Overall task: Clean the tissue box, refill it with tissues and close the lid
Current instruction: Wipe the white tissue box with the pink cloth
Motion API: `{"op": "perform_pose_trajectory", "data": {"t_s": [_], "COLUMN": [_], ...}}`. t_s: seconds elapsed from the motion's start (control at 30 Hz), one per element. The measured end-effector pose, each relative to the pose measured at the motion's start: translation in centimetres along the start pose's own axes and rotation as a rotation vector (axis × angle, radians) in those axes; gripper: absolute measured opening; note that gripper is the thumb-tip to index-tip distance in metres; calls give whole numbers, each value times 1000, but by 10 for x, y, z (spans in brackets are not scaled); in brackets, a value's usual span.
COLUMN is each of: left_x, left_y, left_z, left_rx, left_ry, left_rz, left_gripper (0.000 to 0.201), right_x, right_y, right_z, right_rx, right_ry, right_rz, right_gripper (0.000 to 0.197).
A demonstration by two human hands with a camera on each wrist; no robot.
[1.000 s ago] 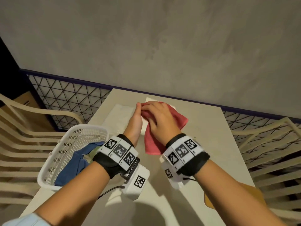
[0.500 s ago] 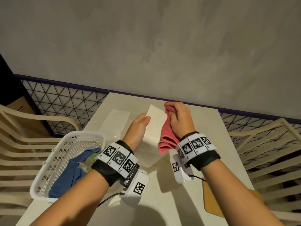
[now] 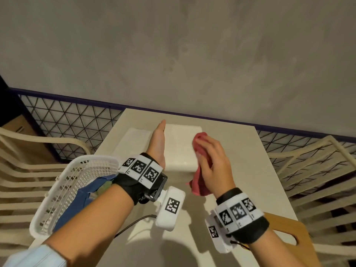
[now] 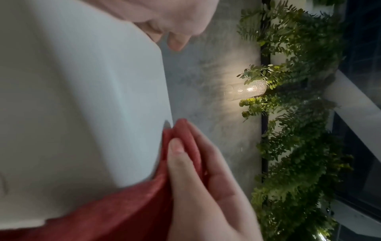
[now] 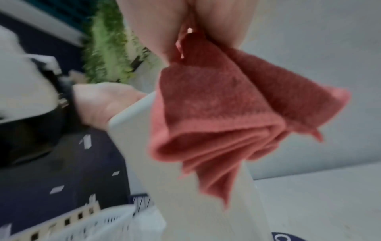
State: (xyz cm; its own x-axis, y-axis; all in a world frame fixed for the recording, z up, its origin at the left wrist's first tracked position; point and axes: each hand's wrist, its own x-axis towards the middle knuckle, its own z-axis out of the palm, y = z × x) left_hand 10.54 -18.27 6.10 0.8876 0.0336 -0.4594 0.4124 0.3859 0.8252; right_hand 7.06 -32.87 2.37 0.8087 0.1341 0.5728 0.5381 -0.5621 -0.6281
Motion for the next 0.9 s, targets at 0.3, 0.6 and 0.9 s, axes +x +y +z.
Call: {"op": "perform_pose_trajectory", "data": {"t_s": [0.3, 0.6, 0.9], "left_x": [-5, -11, -4], "left_y": [1, 16, 1], "left_z": [2, -4, -12], "left_rx": [9, 68, -38], "left_ry": [-34, 9, -35], "left_rz": [46, 103, 93], "left_gripper": [50, 46, 81], "right_x": [31, 11, 26], "right_y": [-24, -27, -11], "right_z": [11, 24, -12], "right_rx": [-218, -154, 68], "right_ry": [-158, -296, 56], "right_rz": [-195, -405, -87], "right_gripper": [34, 30, 23]}}
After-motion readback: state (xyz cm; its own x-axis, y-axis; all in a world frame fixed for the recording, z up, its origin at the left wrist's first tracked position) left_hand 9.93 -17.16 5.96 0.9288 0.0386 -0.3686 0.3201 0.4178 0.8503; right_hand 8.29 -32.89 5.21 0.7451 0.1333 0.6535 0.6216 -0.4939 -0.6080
